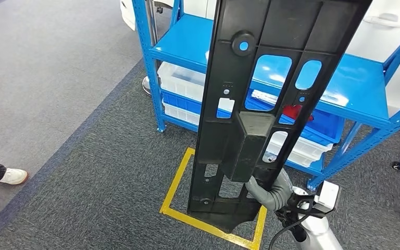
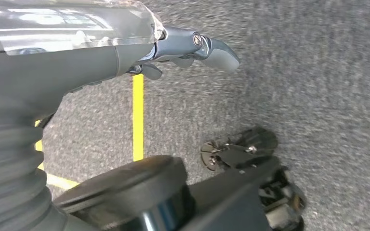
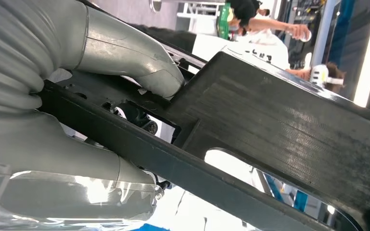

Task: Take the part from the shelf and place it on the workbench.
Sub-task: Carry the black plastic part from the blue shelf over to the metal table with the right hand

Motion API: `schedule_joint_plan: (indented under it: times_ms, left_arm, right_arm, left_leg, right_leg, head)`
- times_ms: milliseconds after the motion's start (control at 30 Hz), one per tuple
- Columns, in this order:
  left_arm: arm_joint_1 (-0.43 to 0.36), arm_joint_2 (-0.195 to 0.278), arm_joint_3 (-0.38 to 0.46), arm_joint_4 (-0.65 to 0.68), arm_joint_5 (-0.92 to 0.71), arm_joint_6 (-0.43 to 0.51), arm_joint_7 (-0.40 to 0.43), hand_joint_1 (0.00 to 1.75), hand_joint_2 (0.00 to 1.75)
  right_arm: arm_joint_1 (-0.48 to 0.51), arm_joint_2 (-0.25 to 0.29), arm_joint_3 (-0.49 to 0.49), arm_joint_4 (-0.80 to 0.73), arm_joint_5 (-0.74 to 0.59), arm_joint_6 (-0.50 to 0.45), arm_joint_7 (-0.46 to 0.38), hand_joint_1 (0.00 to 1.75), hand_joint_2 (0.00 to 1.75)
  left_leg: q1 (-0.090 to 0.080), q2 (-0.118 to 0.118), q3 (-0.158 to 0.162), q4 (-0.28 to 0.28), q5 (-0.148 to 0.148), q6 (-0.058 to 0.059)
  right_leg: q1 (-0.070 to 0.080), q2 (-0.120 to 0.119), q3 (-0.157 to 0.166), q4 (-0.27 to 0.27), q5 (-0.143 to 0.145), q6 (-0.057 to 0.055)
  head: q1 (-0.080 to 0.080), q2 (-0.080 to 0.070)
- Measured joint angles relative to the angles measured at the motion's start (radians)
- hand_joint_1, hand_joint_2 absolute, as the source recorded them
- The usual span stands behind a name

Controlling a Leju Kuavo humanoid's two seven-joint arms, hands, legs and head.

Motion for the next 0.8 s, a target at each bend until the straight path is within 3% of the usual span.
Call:
schedule_joint_plan:
  times_ms: [67, 133, 200, 267, 333, 400, 467, 500, 533, 600, 667, 700, 767, 800]
  left_arm:
    - [0.001, 0.0, 0.0, 0.0, 0.0, -0.001, 0.002, 0.0, 1.75]
    - [-0.001, -0.001, 0.0, 0.0, 0.0, -0.001, 0.002, 0.0, 1.75]
    - [-0.002, -0.002, 0.0, 0.0, 0.001, -0.002, 0.003, 0.0, 1.75]
    - [0.002, -0.002, 0.0, 0.0, 0.003, -0.001, 0.002, 0.0, 1.75]
    - [0.007, -0.002, 0.0, 0.0, 0.003, 0.0, 0.001, 0.0, 1.75]
    - [0.007, -0.002, 0.0, 0.0, 0.003, 0.001, -0.001, 0.0, 1.75]
    - [0.005, -0.002, 0.0, 0.0, 0.004, 0.001, -0.004, 0.0, 1.75]
    - [0.005, -0.002, 0.0, 0.0, 0.004, 0.001, -0.006, 0.0, 1.75]
    - [0.005, -0.001, 0.0, 0.0, 0.004, 0.001, -0.005, 0.0, 1.75]
    - [0.007, 0.0, 0.0, 0.0, 0.003, 0.0, -0.003, 0.0, 1.75]
    - [0.008, 0.001, 0.0, 0.0, 0.002, -0.001, 0.001, 0.0, 1.75]
    - [0.01, 0.001, 0.0, 0.0, 0.002, -0.001, 0.003, 0.0, 1.75]
    - [0.016, 0.001, 0.0, 0.0, 0.002, 0.0, 0.003, 0.0, 1.75]
    - [0.019, 0.001, 0.0, 0.0, 0.003, 0.0, 0.002, 0.0, 1.75]
  right_arm:
    - [0.001, 0.0, -0.003, -0.001, 0.0, 0.0, 0.0, 1.75, 1.75]
    - [0.002, 0.001, -0.006, -0.003, -0.001, 0.001, -0.001, 1.75, 1.75]
    - [0.006, 0.002, -0.011, -0.007, -0.001, 0.005, -0.006, 1.75, 1.75]
    - [0.01, 0.003, -0.015, -0.011, -0.001, 0.01, -0.013, 1.75, 1.75]
    - [0.016, 0.003, -0.016, -0.017, 0.0, 0.014, -0.019, 1.75, 1.75]
    - [0.026, 0.002, -0.018, -0.022, 0.001, 0.015, -0.021, 1.75, 1.75]
    - [0.035, 0.002, -0.019, -0.024, 0.002, 0.015, -0.022, 1.75, 1.75]
    - [0.037, 0.002, -0.019, -0.024, 0.002, 0.015, -0.021, 1.75, 1.75]
    - [0.038, 0.002, -0.019, -0.024, 0.002, 0.015, -0.021, 1.75, 1.75]
    - [0.039, 0.002, -0.019, -0.025, 0.002, 0.015, -0.022, 1.75, 1.75]
    - [0.046, 0.002, -0.022, -0.028, 0.002, 0.015, -0.027, 1.75, 1.75]
    - [0.051, 0.002, -0.024, -0.03, 0.001, 0.016, -0.031, 1.75, 1.75]
    - [0.06, 0.002, -0.028, -0.032, 0.0, 0.02, -0.038, 1.75, 1.75]
    - [0.063, 0.002, -0.029, -0.032, -0.001, 0.024, -0.042, 1.75, 1.75]
  left_leg:
    - [-0.003, -0.025, -0.001, 0.004, 0.001, 0.0]
    - [-0.003, -0.046, -0.005, 0.008, 0.003, -0.005]
    - [0.004, -0.067, -0.017, 0.009, 0.009, -0.017]
    - [0.008, -0.085, -0.024, 0.006, 0.015, -0.032]
    - [0.003, -0.05, -0.036, 0.029, -0.003, -0.043]
    - [0.002, 0.011, -0.083, 0.132, -0.065, -0.053]
    - [0.007, 0.034, -0.138, 0.261, -0.123, -0.061]
    - [0.008, 0.038, -0.144, 0.284, -0.127, -0.065]
    - [0.01, 0.041, -0.132, 0.271, -0.113, -0.066]
    - [0.011, 0.063, -0.053, 0.138, -0.056, -0.065]
    - [0.005, 0.093, 0.012, 0.023, -0.024, -0.052]
    - [0.002, 0.1, 0.023, 0.0, -0.022, -0.044]
    - [-0.001, 0.087, 0.019, -0.003, -0.018, -0.03]
    - [0.0, 0.079, 0.018, -0.006, -0.014, -0.024]
  right_leg:
    - [0.002, 0.014, 0.048, -0.1, 0.066, -0.011]
    - [0.002, 0.062, 0.106, -0.224, 0.116, -0.024]
    - [0.004, 0.092, 0.123, -0.27, 0.121, -0.029]
    - [0.004, 0.076, 0.125, -0.284, 0.126, -0.03]
    - [-0.001, 0.049, 0.134, -0.302, 0.135, -0.035]
    - [0.0, 0.017, 0.138, -0.31, 0.139, -0.04]
    - [0.003, -0.016, 0.137, -0.308, 0.138, -0.041]
    - [0.004, -0.031, 0.136, -0.307, 0.138, -0.041]
    - [0.004, -0.044, 0.136, -0.305, 0.137, -0.04]
    - [0.004, -0.067, 0.137, -0.3, 0.132, -0.036]
    - [0.007, -0.084, 0.137, -0.296, 0.129, -0.027]
    - [0.009, -0.091, 0.138, -0.294, 0.128, -0.022]
    - [0.011, -0.105, 0.14, -0.295, 0.129, -0.012]
    - [0.009, -0.101, 0.141, -0.293, 0.125, -0.006]
  head:
    - [0.0, 0.0]
    - [0.0, 0.0]
    - [0.0, 0.0]
    - [0.0, 0.0]
    - [0.0, 0.0]
    - [0.0, 0.0]
    - [0.0, 0.0]
    - [0.0, 0.0]
    - [0.0, 0.0]
    - [0.0, 0.0]
    - [0.0, 0.0]
    - [0.0, 0.0]
    - [0.0, 0.0]
    - [0.0, 0.0]
